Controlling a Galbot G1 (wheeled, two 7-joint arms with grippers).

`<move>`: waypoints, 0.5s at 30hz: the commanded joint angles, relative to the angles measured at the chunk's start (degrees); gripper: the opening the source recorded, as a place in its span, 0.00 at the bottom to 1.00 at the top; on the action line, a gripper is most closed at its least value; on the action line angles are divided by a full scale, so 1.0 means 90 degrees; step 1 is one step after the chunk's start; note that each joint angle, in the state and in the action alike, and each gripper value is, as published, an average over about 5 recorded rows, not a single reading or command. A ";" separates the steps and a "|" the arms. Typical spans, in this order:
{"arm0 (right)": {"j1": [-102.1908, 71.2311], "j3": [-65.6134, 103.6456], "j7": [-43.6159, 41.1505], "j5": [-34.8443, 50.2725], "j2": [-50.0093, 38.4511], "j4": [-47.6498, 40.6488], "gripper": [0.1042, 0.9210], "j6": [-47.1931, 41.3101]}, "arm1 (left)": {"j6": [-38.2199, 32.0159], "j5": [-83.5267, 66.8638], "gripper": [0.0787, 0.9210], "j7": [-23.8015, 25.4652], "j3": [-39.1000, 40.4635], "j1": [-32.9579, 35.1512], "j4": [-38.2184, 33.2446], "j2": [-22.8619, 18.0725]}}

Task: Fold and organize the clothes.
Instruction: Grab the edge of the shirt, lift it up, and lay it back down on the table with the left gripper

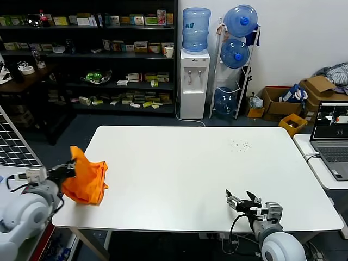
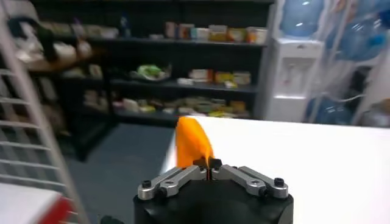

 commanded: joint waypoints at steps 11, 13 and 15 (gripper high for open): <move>-0.1074 0.0794 -0.0003 -0.0393 0.0611 0.0619 0.88 0.0011 | 0.0305 0.0132 0.02 -0.1871 0.4140 -0.3032 0.2089 -0.5660; -0.1053 0.0799 -0.0002 -0.0371 0.0595 0.0613 0.88 0.0006 | 0.0295 0.0335 0.02 -0.1789 0.4114 -0.3086 0.2403 -0.5839; -0.1021 0.0802 0.0000 -0.0345 0.0572 0.0594 0.88 0.0000 | 0.0282 0.0476 0.02 -0.1744 0.4104 -0.3113 0.2580 -0.5959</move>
